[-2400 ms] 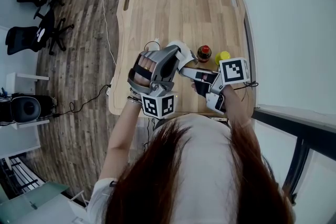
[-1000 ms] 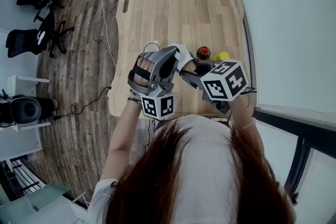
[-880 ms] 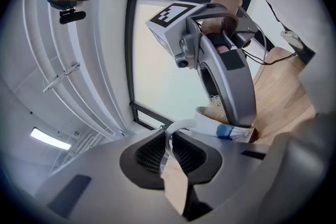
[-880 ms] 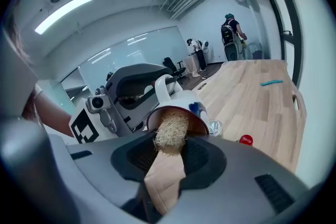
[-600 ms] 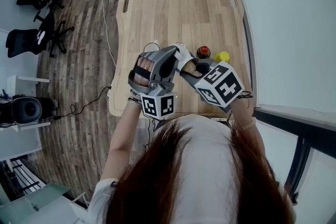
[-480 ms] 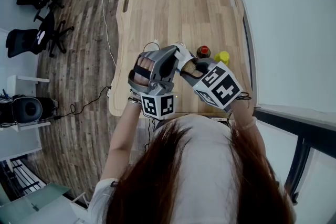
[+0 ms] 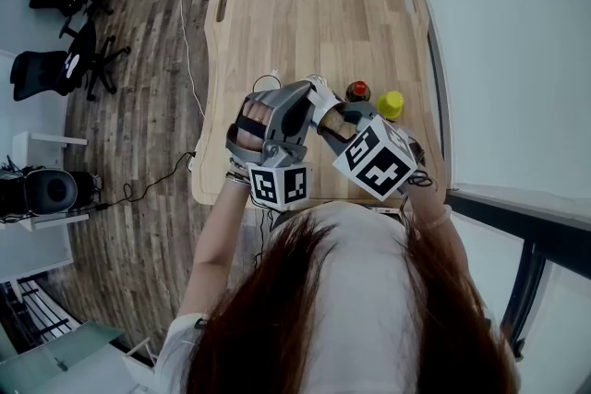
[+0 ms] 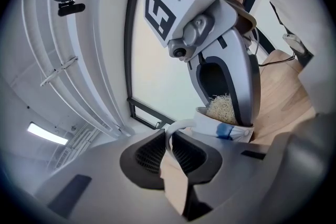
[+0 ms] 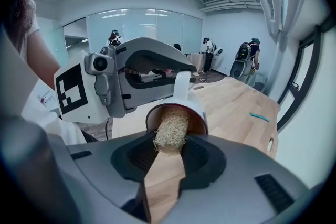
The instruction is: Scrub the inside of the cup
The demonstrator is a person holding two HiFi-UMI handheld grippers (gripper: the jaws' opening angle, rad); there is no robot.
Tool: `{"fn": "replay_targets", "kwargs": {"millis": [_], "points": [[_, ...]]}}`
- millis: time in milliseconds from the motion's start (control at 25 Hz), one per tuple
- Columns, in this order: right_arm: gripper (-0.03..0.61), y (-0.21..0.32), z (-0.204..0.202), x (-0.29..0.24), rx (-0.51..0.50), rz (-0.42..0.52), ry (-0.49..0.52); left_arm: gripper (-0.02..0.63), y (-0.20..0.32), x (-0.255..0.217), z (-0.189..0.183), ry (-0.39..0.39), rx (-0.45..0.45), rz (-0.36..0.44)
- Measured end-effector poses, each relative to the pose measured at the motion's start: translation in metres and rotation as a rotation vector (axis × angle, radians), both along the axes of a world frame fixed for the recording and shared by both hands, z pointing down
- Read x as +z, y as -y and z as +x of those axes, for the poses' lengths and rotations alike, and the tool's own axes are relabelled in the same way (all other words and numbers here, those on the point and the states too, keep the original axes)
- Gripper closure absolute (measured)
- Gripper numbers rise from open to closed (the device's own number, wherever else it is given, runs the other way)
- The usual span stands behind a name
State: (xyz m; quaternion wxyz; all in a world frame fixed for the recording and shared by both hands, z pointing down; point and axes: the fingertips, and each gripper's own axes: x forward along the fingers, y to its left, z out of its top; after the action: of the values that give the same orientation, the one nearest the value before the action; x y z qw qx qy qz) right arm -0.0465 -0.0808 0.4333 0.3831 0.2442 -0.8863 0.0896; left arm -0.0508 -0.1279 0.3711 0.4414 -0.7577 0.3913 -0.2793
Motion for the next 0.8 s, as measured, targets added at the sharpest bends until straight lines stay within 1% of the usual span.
{"fn": "replay_targets", "kwargs": {"millis": [240, 640, 800], "points": [[0.446, 0.005, 0.002, -0.001, 0.039, -0.003, 0.039, 0.568, 0.004, -0.001, -0.002, -0.029, -0.029, -0.011], [0.446, 0.007, 0.006, -0.001, 0.052, 0.011, 0.025, 0.568, 0.014, 0.002, -0.012, -0.065, -0.087, -0.048], [0.446, 0.009, 0.008, -0.003, 0.064, 0.008, 0.052, 0.568, 0.021, 0.002, -0.02, -0.105, -0.123, -0.071]]}}
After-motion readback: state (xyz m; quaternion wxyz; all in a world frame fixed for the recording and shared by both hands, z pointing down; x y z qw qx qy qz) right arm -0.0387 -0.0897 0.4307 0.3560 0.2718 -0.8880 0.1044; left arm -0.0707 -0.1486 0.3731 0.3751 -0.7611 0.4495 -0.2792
